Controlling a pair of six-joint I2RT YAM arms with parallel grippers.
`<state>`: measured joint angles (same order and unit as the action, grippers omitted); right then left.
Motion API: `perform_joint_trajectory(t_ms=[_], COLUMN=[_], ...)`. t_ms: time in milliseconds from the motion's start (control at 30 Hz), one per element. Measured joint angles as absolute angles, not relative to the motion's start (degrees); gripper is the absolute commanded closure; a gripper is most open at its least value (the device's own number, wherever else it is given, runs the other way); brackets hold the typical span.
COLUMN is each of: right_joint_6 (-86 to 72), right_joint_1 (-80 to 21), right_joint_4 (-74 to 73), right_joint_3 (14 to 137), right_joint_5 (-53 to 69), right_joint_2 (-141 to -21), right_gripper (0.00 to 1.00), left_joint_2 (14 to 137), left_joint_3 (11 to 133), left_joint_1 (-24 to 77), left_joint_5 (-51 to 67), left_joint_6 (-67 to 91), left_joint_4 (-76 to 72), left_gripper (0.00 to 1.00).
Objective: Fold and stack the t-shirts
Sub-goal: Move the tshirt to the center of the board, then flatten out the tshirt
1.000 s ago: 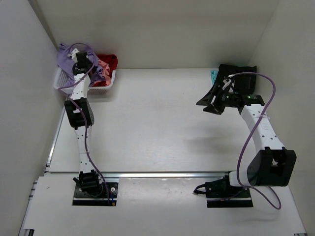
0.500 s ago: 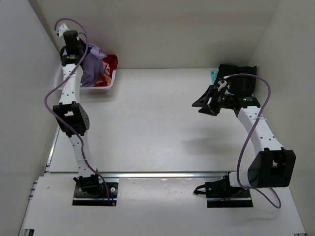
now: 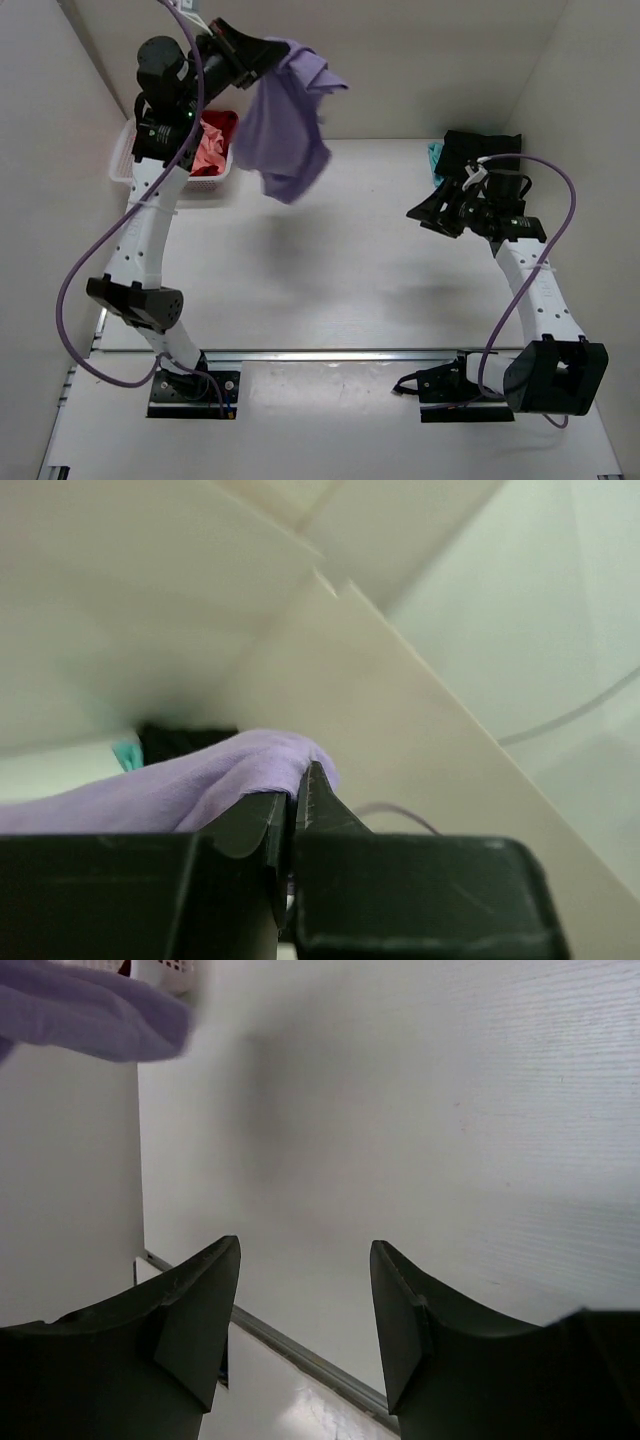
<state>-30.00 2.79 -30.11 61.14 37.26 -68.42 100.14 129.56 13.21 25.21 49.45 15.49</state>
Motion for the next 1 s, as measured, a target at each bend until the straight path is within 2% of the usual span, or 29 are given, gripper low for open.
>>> perform_joint_trajectory(t_ms=[100,267,333,400,533,633,733,1000], right_joint_6=[-29.9,-28.6,-27.4,-25.9,-23.4,-22.2,-22.0,-21.1], right_joint_1=[2.1,1.1,0.3,-1.2,-5.0,-6.5,-6.1,-2.6], right_joint_4=[-29.6,-29.5,-29.6,-30.0,-31.6,-32.6,-32.9,-32.0], right_joint_3=[59.3,58.5,58.5,58.6,59.1,59.2,58.5,52.1], right_joint_5=[37.0,36.1,35.2,34.0,31.7,30.9,29.7,28.1], right_joint_2=[-67.9,-67.6,-67.5,-67.6,-68.7,-69.7,-69.7,-71.0], right_gripper=[0.48,0.47,0.46,0.43,0.42,0.42,0.43,0.44], left_joint_2=[93.9,85.4,84.9,85.8,87.9,89.2,89.2,88.1], left_joint_3=[117.3,92.3,83.4,74.3,57.0,54.5,59.1,67.5], left_joint_1=[15.2,11.5,10.0,8.9,8.0,8.8,11.6,27.7], left_joint_5=[28.4,29.4,29.7,30.5,32.1,32.3,31.5,23.1], left_joint_6=[52.0,55.7,56.5,58.3,64.4,64.4,61.3,55.4], left_joint_4=[11.9,9.2,8.6,6.2,3.1,6.5,10.9,19.6], left_gripper=[1.00,1.00,0.57,0.42,0.33,0.31,0.30,0.29])
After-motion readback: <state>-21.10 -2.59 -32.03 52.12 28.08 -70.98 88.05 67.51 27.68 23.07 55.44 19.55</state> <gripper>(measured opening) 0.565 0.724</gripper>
